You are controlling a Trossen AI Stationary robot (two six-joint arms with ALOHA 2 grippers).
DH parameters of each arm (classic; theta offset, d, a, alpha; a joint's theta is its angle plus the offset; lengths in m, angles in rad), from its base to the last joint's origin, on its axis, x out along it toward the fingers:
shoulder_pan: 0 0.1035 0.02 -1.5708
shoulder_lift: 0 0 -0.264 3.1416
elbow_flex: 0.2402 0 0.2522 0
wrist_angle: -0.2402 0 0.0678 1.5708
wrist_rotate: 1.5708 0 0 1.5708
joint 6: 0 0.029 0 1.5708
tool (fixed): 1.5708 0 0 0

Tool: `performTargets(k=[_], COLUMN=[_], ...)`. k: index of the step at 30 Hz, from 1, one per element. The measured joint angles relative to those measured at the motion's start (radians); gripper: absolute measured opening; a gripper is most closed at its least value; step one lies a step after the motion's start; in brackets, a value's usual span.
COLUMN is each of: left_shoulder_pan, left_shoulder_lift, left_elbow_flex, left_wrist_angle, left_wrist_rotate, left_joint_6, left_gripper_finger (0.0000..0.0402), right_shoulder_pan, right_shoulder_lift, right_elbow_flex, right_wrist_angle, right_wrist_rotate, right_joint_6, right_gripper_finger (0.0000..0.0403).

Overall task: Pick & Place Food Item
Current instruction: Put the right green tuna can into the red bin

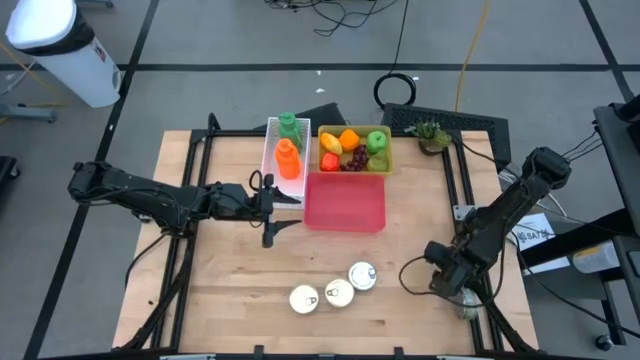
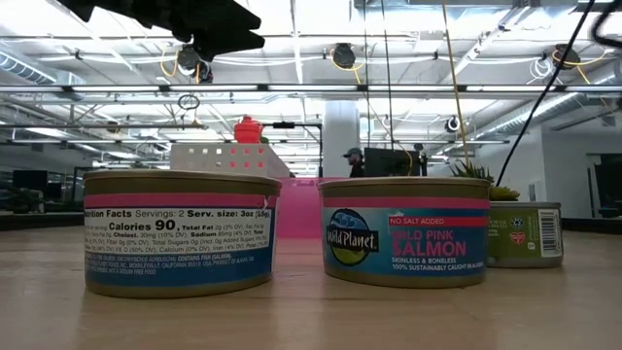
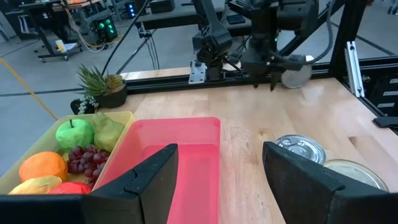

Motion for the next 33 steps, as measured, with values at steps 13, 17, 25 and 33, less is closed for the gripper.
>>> performTargets(k=[13, 17, 25, 33], left_shoulder_pan=[0.0, 0.0, 0.0, 0.0], left_shoulder_lift=[0.0, 0.0, 0.0, 0.0], left_elbow_flex=[0.0, 0.0, 0.0, 0.0], left_wrist_angle=[0.005, 0.006, 0.006, 0.006], left_wrist_rotate=[0.0, 0.0, 0.0, 0.0], left_joint_6=[0.0, 0.0, 0.0, 0.0], left_gripper_finger=[0.0243, 0.0243, 0.0243, 0.0243], right_shoulder_pan=[-0.118, -0.166, -0.226, -0.184], right_shoulder_lift=[-0.001, -0.001, -0.013, 0.123], right_elbow_flex=[-0.117, -0.126, -0.13, -0.127], right_wrist_angle=[0.181, 0.304, 1.19, 2.049], right_wrist_rotate=[0.024, 0.023, 0.194, 0.087], right_joint_6=[0.048, -0.129, -0.507, -1.454], right_gripper_finger=[0.0196, 0.0196, 0.0196, 0.0196])
